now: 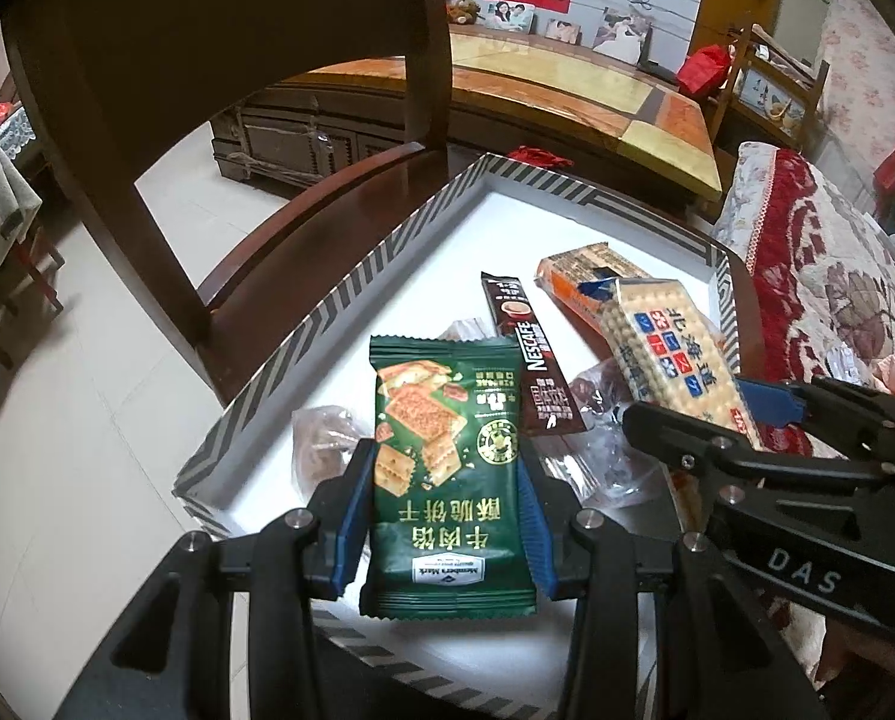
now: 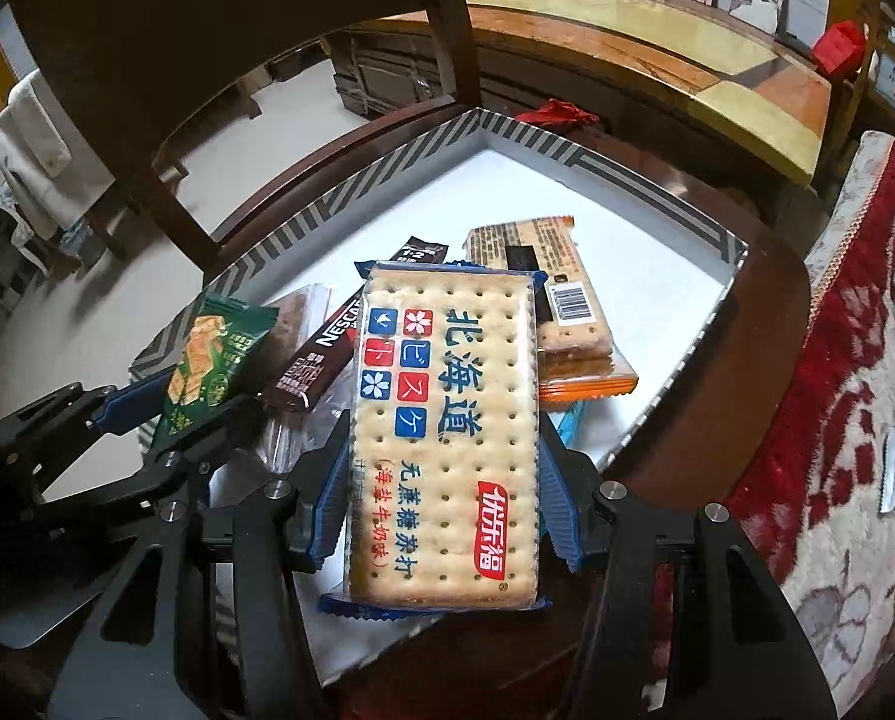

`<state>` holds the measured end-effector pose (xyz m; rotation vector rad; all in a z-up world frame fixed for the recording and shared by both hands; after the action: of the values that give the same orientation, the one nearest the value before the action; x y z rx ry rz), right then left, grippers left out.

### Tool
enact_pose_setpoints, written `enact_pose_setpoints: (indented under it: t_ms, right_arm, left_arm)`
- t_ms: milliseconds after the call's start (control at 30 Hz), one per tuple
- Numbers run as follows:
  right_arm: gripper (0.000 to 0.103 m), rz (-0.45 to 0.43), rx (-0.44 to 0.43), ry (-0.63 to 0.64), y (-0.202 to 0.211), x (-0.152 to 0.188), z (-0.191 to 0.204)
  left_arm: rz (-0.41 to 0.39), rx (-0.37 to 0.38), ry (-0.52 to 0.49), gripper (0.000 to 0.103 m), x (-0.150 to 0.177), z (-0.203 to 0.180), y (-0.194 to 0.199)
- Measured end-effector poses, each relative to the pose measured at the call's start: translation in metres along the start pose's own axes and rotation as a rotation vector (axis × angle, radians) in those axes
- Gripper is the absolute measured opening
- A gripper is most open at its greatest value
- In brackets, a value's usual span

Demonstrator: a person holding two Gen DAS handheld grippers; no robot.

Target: Organize snacks

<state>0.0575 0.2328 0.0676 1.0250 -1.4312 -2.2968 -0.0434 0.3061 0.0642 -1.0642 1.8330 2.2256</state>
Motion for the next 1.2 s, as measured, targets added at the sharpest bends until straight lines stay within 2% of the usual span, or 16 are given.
enact_pose_setpoints:
  t_ms: [467, 867, 1200]
  right_arm:
    - [0.054, -0.004, 0.009, -0.009, -0.021, -0.022, 0.001]
    - [0.054, -0.002, -0.003, -0.023, -0.014, -0.016, -0.002]
    - [0.056, 0.017, -0.034, -0.055, -0.009, -0.011, -0.005]
  left_arm:
    - [0.004, -0.019, 0.006, 0.046, -0.009, 0.006, -0.012]
    - [0.009, -0.033, 0.004, 0.047, -0.009, 0.005, -0.010]
    - [0.013, -0.042, 0.015, 0.052, -0.008, 0.007, -0.011]
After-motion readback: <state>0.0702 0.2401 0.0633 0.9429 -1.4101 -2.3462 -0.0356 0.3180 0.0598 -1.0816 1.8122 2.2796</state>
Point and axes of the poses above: each gripper's, at about its wrist camera, not at the fingertips, and y roughly against the way its jaws point, z to its left, x to its underside, the point moved 1 cm from there along -y, roughly the way its jaws point, and after that the axes turned 10 degrees about -y, right-handed, at the moved point
